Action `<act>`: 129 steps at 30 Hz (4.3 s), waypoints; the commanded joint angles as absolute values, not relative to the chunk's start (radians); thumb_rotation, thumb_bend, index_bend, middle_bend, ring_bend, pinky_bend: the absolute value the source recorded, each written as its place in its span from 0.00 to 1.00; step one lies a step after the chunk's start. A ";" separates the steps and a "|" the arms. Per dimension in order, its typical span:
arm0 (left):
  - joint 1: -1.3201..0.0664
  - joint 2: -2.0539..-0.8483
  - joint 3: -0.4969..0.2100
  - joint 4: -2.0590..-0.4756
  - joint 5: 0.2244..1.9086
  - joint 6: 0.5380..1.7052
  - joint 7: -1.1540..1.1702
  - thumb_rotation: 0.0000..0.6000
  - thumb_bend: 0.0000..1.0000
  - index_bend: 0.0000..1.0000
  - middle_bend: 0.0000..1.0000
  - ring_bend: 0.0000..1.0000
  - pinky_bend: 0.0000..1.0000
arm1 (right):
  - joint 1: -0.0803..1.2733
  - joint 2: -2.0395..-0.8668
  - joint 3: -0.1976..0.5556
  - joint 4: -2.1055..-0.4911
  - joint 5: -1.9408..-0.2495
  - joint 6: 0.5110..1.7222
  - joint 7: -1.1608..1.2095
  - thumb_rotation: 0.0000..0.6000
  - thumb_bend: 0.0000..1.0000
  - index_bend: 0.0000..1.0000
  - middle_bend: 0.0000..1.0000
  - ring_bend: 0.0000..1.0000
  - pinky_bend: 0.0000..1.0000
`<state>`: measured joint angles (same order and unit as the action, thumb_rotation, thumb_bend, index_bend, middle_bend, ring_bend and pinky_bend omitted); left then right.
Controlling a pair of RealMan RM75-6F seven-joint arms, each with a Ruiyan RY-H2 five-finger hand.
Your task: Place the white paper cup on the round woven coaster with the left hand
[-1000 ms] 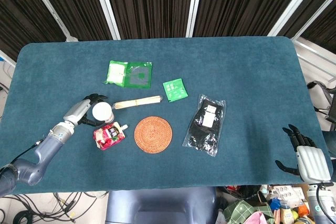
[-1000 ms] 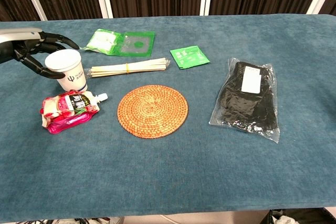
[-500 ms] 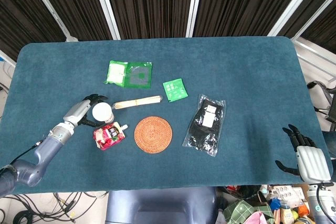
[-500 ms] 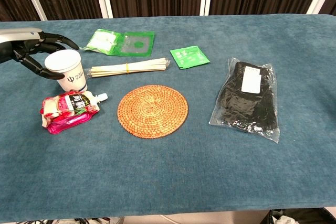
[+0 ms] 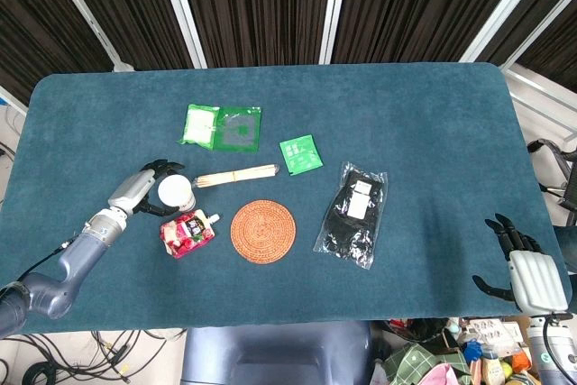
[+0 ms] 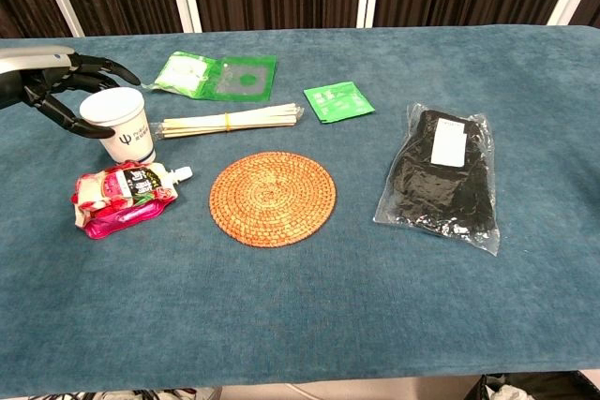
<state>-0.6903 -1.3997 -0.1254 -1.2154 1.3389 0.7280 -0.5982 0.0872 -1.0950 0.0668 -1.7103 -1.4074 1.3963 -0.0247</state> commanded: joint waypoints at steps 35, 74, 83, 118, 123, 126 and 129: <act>-0.706 -1.300 -0.141 -1.466 1.436 0.820 -0.618 1.00 0.32 0.23 0.33 0.00 0.00 | 0.089 -1.089 0.067 -1.713 -1.403 1.389 -0.015 1.00 0.11 0.13 0.04 0.18 0.19; -0.884 -1.501 -0.176 -1.481 1.190 0.655 -0.250 1.00 0.17 0.04 0.18 0.00 0.00 | 0.092 -1.073 0.058 -1.712 -1.417 1.375 0.023 1.00 0.10 0.13 0.04 0.18 0.19; -0.881 -1.473 -0.173 -1.507 1.163 0.653 -0.221 1.00 0.14 0.00 0.08 0.00 0.00 | 0.093 -1.070 0.057 -1.713 -1.419 1.373 0.027 1.00 0.10 0.13 0.04 0.18 0.19; -0.313 -0.982 0.060 -1.573 1.656 1.363 -0.428 1.00 0.14 0.03 0.09 0.00 0.00 | 0.088 -1.079 0.055 -1.710 -1.433 1.393 0.018 1.00 0.10 0.13 0.04 0.18 0.19; -0.269 -1.050 0.075 -1.450 1.671 1.421 -0.485 1.00 0.14 0.02 0.09 0.00 0.00 | 0.087 -1.080 0.055 -1.712 -1.433 1.395 0.015 1.00 0.10 0.13 0.04 0.18 0.19; -0.264 -1.068 0.089 -1.407 1.657 1.387 -0.483 1.00 0.14 0.00 0.09 0.00 0.00 | 0.087 -1.081 0.054 -1.711 -1.435 1.396 0.012 1.00 0.11 0.13 0.04 0.18 0.19; -0.266 -1.069 0.093 -1.404 1.641 1.358 -0.488 1.00 0.14 0.00 0.09 0.00 0.00 | 0.087 -1.080 0.055 -1.712 -1.432 1.393 0.012 1.00 0.10 0.13 0.04 0.18 0.19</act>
